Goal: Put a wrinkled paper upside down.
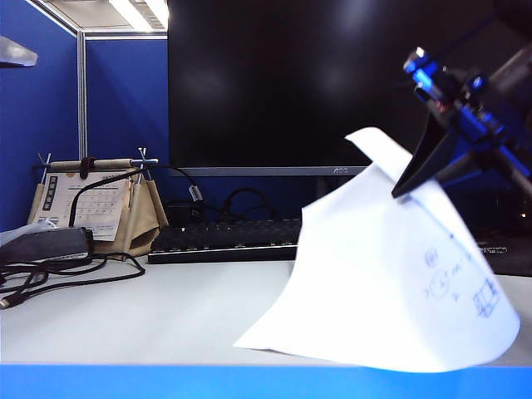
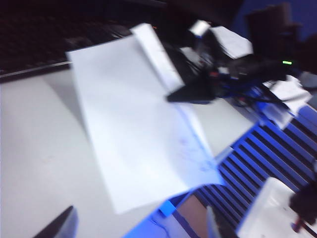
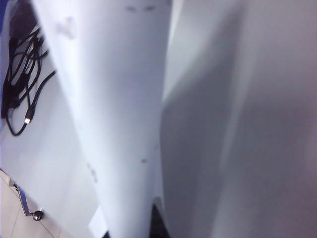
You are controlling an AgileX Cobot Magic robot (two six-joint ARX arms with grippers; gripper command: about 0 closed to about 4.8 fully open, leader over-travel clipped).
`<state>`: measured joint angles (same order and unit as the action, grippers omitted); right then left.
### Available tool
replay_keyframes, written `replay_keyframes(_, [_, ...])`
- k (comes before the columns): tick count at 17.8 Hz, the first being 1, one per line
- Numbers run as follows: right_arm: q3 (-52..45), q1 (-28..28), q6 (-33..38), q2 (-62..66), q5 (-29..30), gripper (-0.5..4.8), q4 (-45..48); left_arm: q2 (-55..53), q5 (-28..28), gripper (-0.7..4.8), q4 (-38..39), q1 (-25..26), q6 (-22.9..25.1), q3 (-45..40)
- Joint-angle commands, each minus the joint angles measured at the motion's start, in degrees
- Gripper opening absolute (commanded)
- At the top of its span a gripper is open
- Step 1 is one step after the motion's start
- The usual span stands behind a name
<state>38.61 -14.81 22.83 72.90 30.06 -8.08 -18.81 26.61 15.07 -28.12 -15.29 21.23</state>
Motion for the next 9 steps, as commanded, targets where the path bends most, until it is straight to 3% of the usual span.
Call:
replay_keyframes(1, [0.1,0.9,-0.4,5.0,1.0,0.54,2.3,0.0,1.7,3.41,-0.5,0.0,-1.2,0.3])
replay_keyframes(4, [0.1,0.9,-0.8,7.7,0.0,1.82,2.8,0.0,1.9,3.41,-0.4,0.0,-1.2,0.3])
replay_keyframes(9, [0.1,4.0,-0.9,7.7,-0.5,2.04,4.0,0.0,1.7,3.41,-0.6,0.0,-1.2,0.3])
